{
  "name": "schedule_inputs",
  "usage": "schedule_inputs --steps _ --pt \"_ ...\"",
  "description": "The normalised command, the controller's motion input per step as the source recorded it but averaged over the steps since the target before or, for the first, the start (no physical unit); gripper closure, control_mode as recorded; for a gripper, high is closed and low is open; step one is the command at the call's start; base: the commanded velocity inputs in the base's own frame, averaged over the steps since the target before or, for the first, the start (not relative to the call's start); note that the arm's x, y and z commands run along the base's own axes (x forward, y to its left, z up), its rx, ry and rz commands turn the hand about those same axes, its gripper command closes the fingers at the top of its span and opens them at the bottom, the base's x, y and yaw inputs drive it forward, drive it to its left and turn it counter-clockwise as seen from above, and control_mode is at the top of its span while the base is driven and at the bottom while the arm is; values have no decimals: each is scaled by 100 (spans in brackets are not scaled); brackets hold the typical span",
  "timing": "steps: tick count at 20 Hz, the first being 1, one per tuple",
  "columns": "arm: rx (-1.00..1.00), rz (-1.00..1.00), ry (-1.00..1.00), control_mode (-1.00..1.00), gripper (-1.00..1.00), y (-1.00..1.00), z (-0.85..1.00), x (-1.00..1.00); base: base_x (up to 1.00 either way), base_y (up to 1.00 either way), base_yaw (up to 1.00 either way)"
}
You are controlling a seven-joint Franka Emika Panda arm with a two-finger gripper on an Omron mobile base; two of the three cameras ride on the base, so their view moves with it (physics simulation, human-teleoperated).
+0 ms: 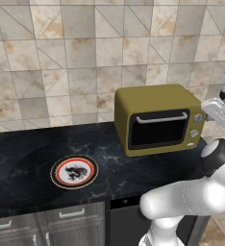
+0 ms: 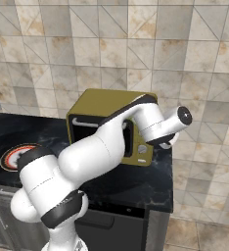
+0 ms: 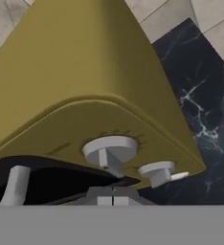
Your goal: Pull the toaster oven rack outwards. Pick up the baguette from the plate and place it on the toaster oven rack. Close the toaster oven door fully and set the temperature to the lowest setting.
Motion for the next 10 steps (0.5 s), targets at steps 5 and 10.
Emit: schedule_inputs --steps 5,10 --pt "3 0 -1 -100 100 0 -13 14 0 0 0" --pt "2 0 -3 -100 100 -6 -11 8 0 0 0"
